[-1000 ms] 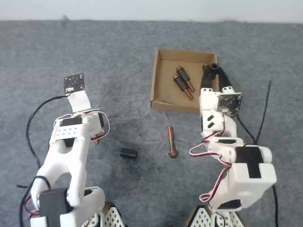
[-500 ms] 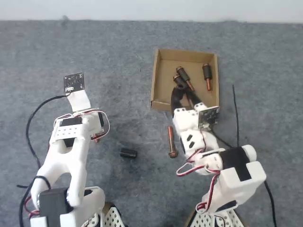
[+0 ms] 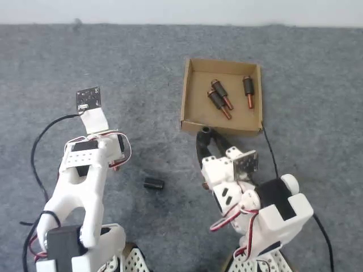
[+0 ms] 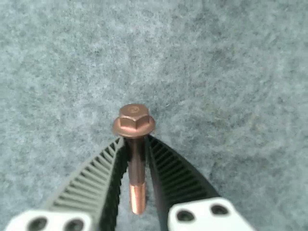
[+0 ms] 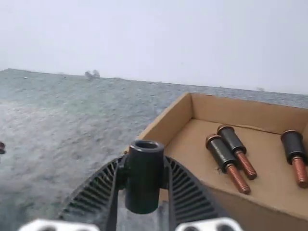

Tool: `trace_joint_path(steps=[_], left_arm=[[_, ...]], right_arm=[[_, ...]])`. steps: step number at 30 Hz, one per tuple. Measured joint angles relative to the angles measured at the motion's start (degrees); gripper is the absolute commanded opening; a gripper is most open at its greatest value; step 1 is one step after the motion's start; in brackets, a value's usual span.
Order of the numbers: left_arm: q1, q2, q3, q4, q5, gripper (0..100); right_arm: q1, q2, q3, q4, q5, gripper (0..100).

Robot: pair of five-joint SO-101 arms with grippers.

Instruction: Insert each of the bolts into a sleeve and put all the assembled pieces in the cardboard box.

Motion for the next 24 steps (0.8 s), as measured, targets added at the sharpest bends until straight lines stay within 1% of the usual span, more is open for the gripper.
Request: trace_joint_path(steps=[3, 15, 16, 18, 24], left_arm=[[0.0, 0.0, 0.0, 0.0, 0.0, 1], [0.0, 0.0, 0.0, 0.0, 0.0, 1], [0.0, 0.0, 0.09, -0.44, 0.0, 1], [0.53, 0.0, 0.09, -1.85, 0.0, 1], [5.1, 0.0, -0.62, -6.51, 0.0, 1]], right_arm=[[-1.23, -0.09, 0.26, -1.32, -0.09, 0.6], [-1.23, -0.09, 0.26, -1.23, -0.09, 0.6], [-1.23, -0.09, 0.26, -0.79, -0.09, 0.6], [-3.52, -0.09, 0.26, 0.53, -0.09, 0.6], [-6.07, -0.09, 0.26, 3.08, 0.26, 0.6]])
